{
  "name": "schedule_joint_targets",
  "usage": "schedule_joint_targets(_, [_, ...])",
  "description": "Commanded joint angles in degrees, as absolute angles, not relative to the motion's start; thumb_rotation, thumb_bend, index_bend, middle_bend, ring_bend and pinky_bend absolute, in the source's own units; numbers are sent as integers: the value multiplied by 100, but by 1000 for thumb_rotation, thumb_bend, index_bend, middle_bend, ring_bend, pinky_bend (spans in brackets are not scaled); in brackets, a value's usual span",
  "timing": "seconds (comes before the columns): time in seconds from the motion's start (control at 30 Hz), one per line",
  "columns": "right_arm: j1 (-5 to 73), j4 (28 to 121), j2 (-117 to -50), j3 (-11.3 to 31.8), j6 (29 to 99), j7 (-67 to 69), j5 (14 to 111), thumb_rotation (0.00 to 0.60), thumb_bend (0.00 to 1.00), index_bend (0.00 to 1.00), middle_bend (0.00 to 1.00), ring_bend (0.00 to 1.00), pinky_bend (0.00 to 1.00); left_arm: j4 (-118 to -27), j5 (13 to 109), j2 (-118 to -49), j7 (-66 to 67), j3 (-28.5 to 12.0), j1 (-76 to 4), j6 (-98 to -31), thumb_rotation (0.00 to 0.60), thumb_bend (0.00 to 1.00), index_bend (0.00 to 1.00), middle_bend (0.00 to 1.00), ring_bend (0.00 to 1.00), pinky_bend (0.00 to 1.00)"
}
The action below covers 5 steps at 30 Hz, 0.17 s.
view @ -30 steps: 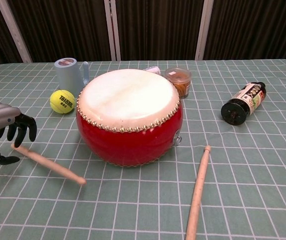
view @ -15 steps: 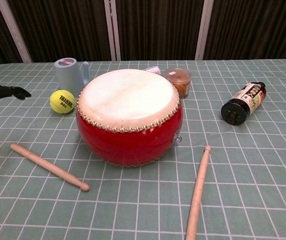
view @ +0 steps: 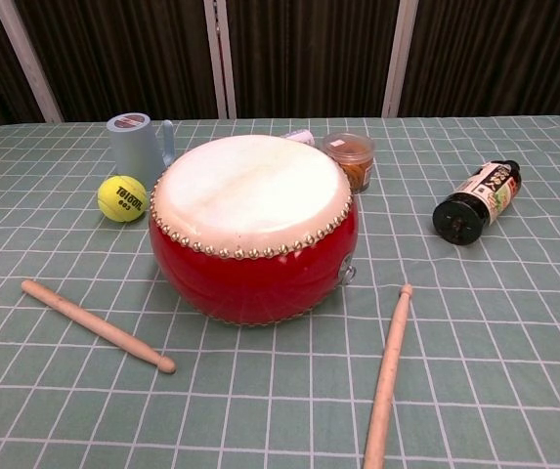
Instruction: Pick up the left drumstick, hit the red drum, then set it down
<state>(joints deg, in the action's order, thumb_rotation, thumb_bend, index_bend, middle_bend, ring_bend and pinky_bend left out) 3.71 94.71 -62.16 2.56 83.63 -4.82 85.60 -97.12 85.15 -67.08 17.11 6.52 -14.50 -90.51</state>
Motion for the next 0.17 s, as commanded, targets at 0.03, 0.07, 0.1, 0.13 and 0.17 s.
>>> schedule_joint_targets(0.03, [358, 9395, -6258, 306, 8492, -499, 8612, 600, 302, 0, 0, 0, 0, -9506, 8579, -6699, 1312, 705, -1176, -9294, 600, 0, 0, 0, 0, 0])
schedule_joint_targets(0.07, [353, 9352, -6278, 324, 8552, -509, 8645, 600, 302, 0, 0, 0, 0, -9494, 8572, -6686, 1222, 705, -1134, -9313, 600, 0, 0, 0, 0, 0])
schedule_joint_targets(0.1, [349, 9310, -6297, 337, 8604, -515, 8676, 600, 302, 0, 0, 0, 0, -9475, 8572, -6670, 1148, 693, -1104, -9335, 600, 0, 0, 0, 0, 0])
schedule_joint_targets(0.13, [343, 9274, -6314, 351, 8649, -514, 8694, 600, 301, 0, 0, 0, 0, -9447, 8581, -6662, 1090, 667, -1086, -9360, 600, 0, 0, 0, 0, 0])
schedule_joint_targets(0.17, [336, 9245, -6330, 365, 8689, -503, 8701, 600, 301, 0, 0, 0, 0, -9418, 8592, -6660, 1038, 628, -1077, -9386, 600, 0, 0, 0, 0, 0])
